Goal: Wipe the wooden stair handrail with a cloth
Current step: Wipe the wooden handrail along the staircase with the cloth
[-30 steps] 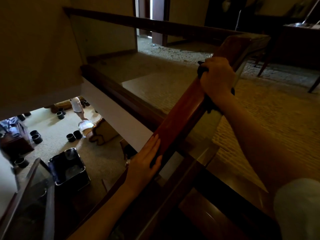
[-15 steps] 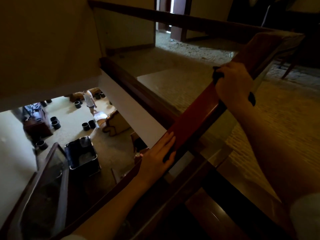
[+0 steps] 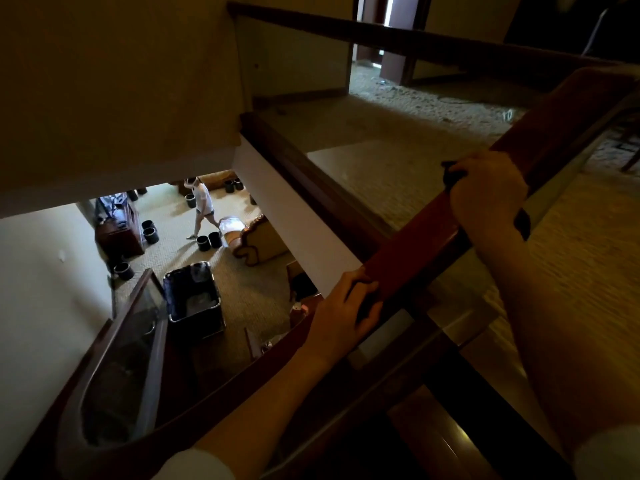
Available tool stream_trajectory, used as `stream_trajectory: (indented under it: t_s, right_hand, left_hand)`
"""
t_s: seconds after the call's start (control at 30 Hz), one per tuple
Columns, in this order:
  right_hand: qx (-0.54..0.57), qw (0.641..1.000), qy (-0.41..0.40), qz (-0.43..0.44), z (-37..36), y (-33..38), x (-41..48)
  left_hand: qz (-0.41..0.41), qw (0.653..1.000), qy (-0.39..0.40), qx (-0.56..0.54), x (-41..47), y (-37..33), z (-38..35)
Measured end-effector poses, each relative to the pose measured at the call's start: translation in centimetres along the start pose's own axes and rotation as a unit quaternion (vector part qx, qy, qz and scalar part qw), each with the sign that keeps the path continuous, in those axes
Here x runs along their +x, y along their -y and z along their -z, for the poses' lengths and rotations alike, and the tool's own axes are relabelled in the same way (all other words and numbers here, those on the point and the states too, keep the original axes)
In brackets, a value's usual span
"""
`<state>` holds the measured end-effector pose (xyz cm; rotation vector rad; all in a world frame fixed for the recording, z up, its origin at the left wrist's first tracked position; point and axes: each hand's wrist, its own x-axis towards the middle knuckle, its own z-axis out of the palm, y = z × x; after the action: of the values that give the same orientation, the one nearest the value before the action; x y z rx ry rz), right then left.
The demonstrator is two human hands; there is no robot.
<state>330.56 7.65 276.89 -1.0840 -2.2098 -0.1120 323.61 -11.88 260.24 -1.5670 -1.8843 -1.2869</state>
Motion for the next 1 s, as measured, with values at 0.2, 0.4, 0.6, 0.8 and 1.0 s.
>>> stream_trajectory:
  t_s: [0.2, 0.4, 0.6, 0.8, 1.0]
  right_hand:
    - [-0.012, 0.967, 0.209, 0.145, -3.0, 6.5, -8.0]
    - [0.092, 0.986, 0.08, 0.117, 0.0, 1.0, -8.3]
    - [-0.009, 0.994, 0.096, 0.048, -1.7, 4.0, -3.1]
    - [0.067, 0.966, 0.165, 0.189, -4.3, 7.2, -13.0]
    - [0.172, 0.944, 0.244, 0.138, -2.6, 5.7, -14.9]
  left_hand:
    - [0.01, 0.999, -0.027, 0.034, 0.0, -0.1, 0.2]
    - [-0.004, 0.997, -0.056, 0.052, 0.1, 0.2, -0.1]
    - [0.005, 0.997, -0.061, 0.036, -0.2, 0.4, -0.2]
    - [0.041, 0.989, -0.139, -0.017, 0.1, 0.2, 0.5]
    - [0.221, 0.97, -0.092, -0.052, -4.3, 1.0, 1.0]
